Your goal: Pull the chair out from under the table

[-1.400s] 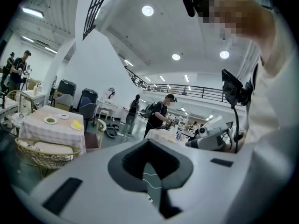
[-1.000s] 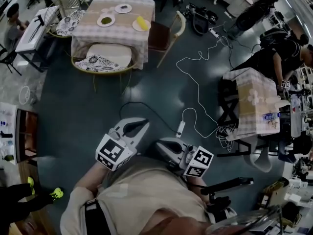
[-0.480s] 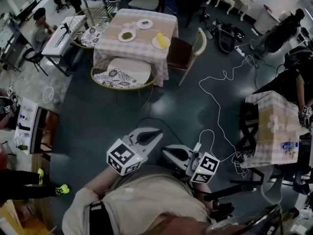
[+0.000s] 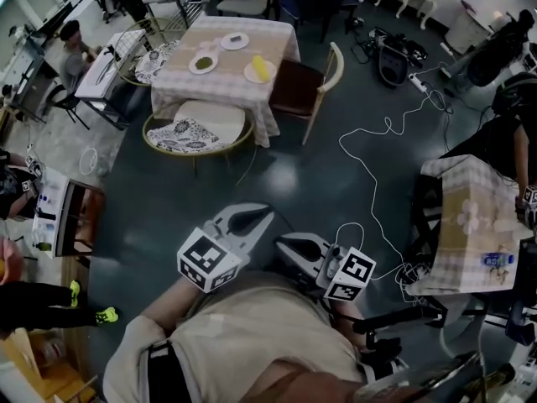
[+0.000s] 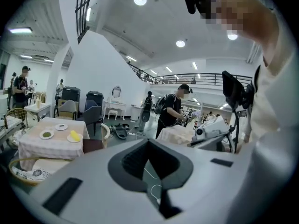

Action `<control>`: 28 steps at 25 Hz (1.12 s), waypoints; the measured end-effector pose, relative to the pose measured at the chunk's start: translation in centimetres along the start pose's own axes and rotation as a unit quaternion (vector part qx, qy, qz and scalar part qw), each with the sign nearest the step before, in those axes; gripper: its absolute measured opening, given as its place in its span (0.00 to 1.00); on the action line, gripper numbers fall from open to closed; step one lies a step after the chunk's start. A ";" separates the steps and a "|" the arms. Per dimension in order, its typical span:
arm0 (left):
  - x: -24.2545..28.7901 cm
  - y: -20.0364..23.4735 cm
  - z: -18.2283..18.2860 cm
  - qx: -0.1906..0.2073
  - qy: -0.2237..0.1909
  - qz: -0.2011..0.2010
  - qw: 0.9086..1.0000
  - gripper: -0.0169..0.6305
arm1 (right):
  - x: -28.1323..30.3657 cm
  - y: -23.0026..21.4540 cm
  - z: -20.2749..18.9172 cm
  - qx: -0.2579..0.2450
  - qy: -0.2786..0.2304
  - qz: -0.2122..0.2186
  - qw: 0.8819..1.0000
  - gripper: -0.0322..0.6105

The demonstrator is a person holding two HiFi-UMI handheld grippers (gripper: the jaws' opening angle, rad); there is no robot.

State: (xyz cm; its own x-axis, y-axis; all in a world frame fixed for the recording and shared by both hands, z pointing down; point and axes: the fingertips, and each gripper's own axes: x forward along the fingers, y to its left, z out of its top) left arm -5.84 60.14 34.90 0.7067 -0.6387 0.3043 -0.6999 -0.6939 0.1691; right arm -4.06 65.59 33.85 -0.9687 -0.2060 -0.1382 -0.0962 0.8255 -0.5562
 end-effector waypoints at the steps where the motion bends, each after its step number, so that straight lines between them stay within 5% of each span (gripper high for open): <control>1: 0.6 -0.3 0.1 0.003 0.003 0.006 1.000 0.04 | -0.5 -0.3 0.1 0.000 0.003 0.003 1.000 0.07; 9: 3.1 0.3 1.0 -0.002 0.013 0.046 0.999 0.04 | -2.5 -1.7 0.7 0.002 0.027 0.029 0.999 0.07; 14: 4.5 1.5 1.0 -0.033 0.012 0.037 0.999 0.04 | -2.9 -3.3 1.4 0.003 0.033 0.016 0.999 0.07; 21: 7.0 5.1 1.6 0.031 0.018 0.014 0.999 0.04 | -1.0 -7.2 3.3 -0.014 0.041 -0.031 0.999 0.07; 23: 7.5 7.6 2.2 -0.006 -0.004 -0.005 1.000 0.04 | 0.5 -8.9 4.0 -0.015 0.045 -0.051 0.998 0.07; 26: 7.7 11.9 4.2 -0.140 -0.068 -0.053 0.986 0.04 | 3.2 -11.2 5.3 -0.017 0.053 -0.074 0.996 0.07; 28: 7.5 14.6 5.1 -0.152 -0.083 -0.057 0.983 0.04 | 5.4 -12.2 5.7 -0.027 0.069 -0.083 0.994 0.07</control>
State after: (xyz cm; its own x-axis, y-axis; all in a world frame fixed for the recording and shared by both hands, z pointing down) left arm -10.17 43.53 34.86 0.7715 -0.6259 0.1141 -0.5963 -0.6488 0.4728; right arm -6.79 51.41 35.19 -0.9605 -0.2700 0.0674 -0.2651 0.8144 -0.5162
